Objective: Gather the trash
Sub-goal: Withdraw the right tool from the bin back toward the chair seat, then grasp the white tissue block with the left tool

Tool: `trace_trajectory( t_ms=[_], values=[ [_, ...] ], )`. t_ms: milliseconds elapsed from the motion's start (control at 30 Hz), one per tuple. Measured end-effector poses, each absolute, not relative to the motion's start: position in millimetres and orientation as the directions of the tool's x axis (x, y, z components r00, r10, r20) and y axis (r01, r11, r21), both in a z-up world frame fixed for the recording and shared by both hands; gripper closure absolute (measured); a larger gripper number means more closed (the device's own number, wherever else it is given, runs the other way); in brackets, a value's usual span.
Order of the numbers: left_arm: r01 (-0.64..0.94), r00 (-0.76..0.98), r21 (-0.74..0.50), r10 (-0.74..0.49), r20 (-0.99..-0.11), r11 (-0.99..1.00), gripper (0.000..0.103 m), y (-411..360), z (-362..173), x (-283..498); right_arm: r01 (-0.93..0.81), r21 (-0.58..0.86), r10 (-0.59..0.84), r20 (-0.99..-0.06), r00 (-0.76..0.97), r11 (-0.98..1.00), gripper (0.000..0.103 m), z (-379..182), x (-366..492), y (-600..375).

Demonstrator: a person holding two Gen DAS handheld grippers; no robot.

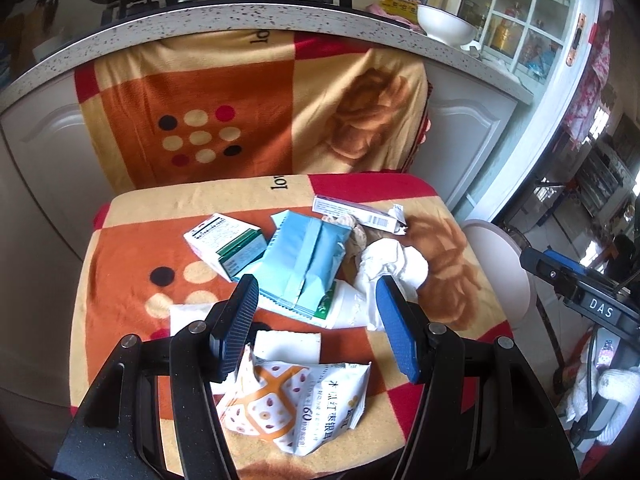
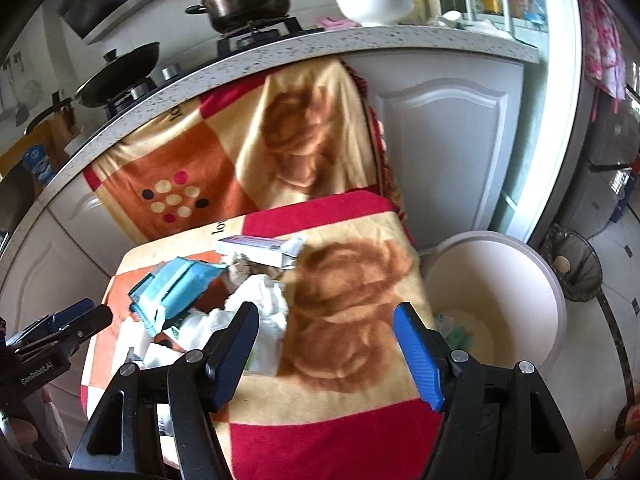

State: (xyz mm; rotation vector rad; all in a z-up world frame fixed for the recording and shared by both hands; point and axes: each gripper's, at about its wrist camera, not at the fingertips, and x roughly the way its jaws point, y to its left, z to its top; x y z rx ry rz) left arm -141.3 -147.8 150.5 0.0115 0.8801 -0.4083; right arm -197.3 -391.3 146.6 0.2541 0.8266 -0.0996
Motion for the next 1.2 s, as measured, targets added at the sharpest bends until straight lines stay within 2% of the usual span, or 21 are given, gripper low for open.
trace_trajectory(
  t_ms=[233, 367, 567, 1000, 1200],
  values=[
    [0.332, 0.570, -0.167, -0.338, -0.749, 0.928, 0.043, -133.5, 151.4, -139.8, 0.144, 0.174, 0.033, -0.740, 0.671, 0.974, 0.032, 149.1, -191.9, -371.9],
    [0.320, 0.550, -0.199, -0.353, -0.757, 0.926, 0.043, -119.5, 149.7, -137.0, 0.119, 0.161, 0.041, -0.745, 0.666, 0.980, 0.027, 150.5, -188.3, -362.1],
    [0.285, 0.499, -0.261, -0.375, -0.781, 0.922, 0.043, -89.7, 140.2, -131.0, 0.091, 0.164, 0.065, -0.752, 0.655, 0.982, 0.027, 148.0, -183.4, -353.6],
    [0.198, 0.413, -0.314, -0.370, -0.832, 0.928, 0.039, -34.7, 103.2, -123.1, -0.003, 0.251, 0.206, -0.786, 0.583, 0.968, 0.027, 124.6, -159.6, -325.2],
    [0.152, 0.339, -0.389, -0.418, -0.843, 0.908, 0.039, -26.4, 77.2, -108.5, -0.065, 0.298, 0.284, -0.793, 0.539, 0.953, 0.027, 116.1, -129.9, -300.8]
  ],
)
